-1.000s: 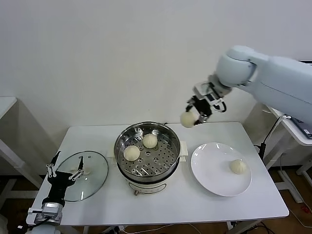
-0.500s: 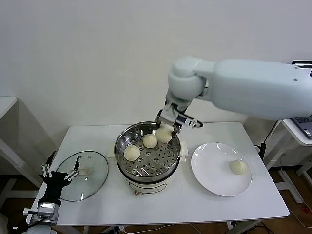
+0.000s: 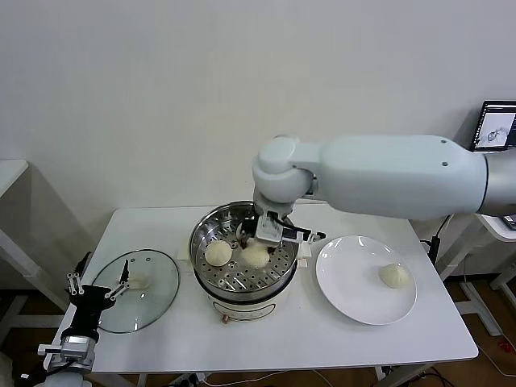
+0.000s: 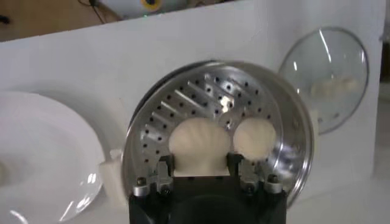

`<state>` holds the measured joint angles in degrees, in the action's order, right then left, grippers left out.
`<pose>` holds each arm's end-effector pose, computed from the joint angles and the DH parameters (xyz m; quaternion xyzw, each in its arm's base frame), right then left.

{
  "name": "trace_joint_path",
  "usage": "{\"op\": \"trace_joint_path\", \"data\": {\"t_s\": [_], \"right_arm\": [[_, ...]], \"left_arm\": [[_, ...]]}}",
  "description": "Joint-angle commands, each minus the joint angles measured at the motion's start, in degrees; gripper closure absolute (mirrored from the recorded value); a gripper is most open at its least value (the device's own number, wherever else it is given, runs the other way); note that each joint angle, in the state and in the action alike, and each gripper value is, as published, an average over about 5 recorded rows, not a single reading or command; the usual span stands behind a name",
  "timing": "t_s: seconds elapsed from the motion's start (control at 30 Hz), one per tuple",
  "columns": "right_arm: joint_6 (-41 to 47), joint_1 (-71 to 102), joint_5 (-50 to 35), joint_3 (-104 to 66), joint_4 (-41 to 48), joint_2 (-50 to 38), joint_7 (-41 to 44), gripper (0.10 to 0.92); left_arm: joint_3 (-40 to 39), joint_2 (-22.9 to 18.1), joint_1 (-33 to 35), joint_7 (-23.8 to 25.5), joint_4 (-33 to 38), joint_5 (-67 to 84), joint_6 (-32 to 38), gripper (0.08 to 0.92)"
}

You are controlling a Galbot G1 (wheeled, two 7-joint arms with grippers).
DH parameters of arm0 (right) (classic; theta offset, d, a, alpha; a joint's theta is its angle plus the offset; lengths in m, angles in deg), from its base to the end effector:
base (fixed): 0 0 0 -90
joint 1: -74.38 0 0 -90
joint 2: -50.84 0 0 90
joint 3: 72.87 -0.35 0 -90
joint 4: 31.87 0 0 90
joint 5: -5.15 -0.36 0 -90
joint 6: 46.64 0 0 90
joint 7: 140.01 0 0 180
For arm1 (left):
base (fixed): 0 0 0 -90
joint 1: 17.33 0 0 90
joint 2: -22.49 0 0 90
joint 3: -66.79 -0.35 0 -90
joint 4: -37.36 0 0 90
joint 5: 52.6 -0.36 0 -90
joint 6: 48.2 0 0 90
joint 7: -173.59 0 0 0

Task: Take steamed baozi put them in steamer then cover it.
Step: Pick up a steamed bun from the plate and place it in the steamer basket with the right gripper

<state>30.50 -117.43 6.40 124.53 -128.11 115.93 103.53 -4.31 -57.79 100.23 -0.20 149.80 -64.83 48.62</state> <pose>0.4387 0.1788 -0.0176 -0.6532 0.0995 -0.7500 0.0308 0.1906 0.1421 -0.3153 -0.0419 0.9660 0.2552 0.0016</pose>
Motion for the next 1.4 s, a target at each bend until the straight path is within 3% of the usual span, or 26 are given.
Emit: {"op": "trace_joint_path", "data": {"t_s": [0.03,0.53,1.23,1.4], "right_arm": [[-2.65,4.3,1.83,0.17,1.47,1.62,-1.41,0.423],[-3.35,8.14,3.27,0.0,8.58,7.06,-1.74,0.418],[-2.73,8.95,4.38,0.85,8.37,7.28,-0.92,0.412],[-2.27,8.98,3.77,0.86,8.11,7.1,-1.26,0.307]], "left_arm": [[0.05,0.01,-0.16,0.03,-0.47,-0.01,0.07,0.177],[0.59,0.15,-0.37,0.35,-1.39,0.02,0.49,0.177],[0.71,-0.03,-0.35,0.45,-1.42,0.06,0.75,0.177],[0.65,-0.11,-0.3,0.45,-1.4,0.02,0.79,0.177]]}}
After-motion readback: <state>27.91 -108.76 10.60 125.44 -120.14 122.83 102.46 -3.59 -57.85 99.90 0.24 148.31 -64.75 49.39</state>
